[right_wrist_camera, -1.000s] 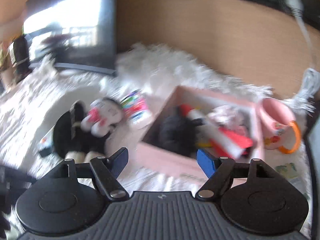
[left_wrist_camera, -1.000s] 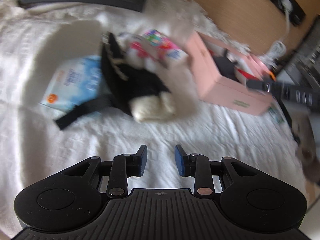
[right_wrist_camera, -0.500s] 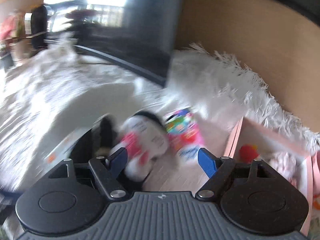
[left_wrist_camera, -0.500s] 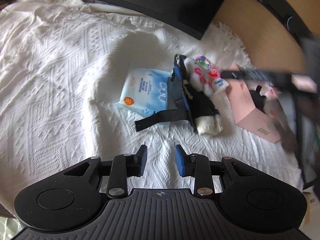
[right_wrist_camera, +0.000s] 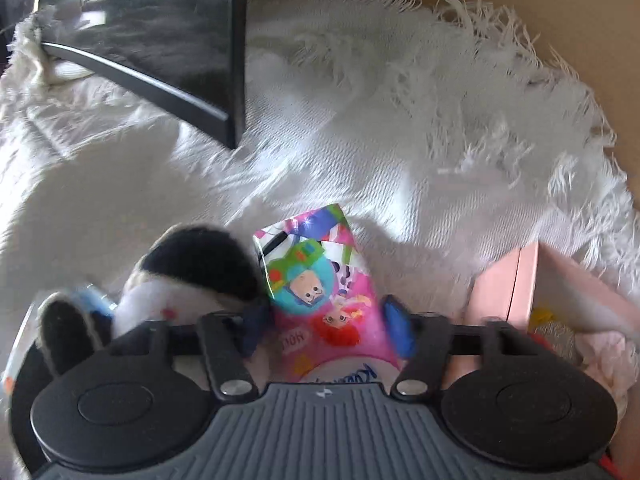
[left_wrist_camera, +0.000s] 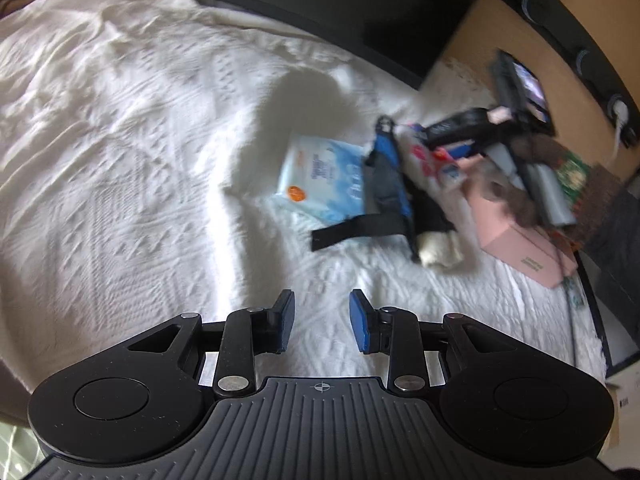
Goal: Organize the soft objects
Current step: 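Grasp the pink Kleenex tissue pack with the right tool, then set the tissue pack on the bedspread with the right tool while the left tool grasps the black-white bunny plush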
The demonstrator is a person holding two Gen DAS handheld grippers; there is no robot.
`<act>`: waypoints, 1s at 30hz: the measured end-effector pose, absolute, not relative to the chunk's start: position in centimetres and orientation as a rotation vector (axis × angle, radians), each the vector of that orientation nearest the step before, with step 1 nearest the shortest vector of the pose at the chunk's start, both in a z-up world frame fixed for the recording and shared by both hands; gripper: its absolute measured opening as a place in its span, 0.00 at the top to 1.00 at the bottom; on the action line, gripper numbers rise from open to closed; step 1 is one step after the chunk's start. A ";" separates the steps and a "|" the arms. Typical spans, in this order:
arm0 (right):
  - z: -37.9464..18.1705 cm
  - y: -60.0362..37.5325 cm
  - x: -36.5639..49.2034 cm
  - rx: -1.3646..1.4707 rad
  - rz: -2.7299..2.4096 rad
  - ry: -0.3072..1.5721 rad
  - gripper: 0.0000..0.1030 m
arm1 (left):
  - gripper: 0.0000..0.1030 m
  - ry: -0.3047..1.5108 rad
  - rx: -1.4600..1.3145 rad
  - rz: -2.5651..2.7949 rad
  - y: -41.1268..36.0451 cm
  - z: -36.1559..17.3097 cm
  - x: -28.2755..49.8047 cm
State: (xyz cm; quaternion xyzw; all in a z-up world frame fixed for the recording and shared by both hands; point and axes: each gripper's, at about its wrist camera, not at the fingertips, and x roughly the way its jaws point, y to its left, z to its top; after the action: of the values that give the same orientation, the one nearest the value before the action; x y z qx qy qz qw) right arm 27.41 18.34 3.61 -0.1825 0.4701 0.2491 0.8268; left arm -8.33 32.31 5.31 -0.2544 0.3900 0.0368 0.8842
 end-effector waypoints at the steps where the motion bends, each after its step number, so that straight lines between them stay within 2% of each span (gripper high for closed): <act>1: 3.9 18.1 27.2 -0.378 0.537 1.005 0.48 | 0.68 0.810 -0.536 0.077 32.5 5.2 -8.3; 11: 7.9 14.8 16.8 -0.261 0.768 1.023 0.52 | 0.68 0.769 -0.519 0.004 31.2 6.5 -6.2; 22: 6.3 2.6 8.6 -0.180 0.601 0.987 0.51 | 0.68 0.742 -0.473 0.031 28.4 8.0 -2.9; 25: 5.4 -1.1 7.8 -0.195 0.455 0.902 0.44 | 0.68 0.736 -0.461 0.046 27.3 8.3 -2.1; 29: 4.2 -4.2 6.5 -0.189 0.381 0.845 0.27 | 0.66 0.731 -0.437 0.084 26.9 8.4 -0.8; 30: 4.0 -4.5 6.2 -0.185 0.365 0.838 0.25 | 0.66 0.713 -0.450 0.088 27.0 8.8 -0.6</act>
State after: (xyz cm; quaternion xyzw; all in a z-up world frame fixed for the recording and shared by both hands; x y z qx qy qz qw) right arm 6.22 -4.50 4.01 -0.0893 0.4040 0.1762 0.8932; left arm -0.58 26.99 8.83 -0.2181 0.3458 0.0426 0.9116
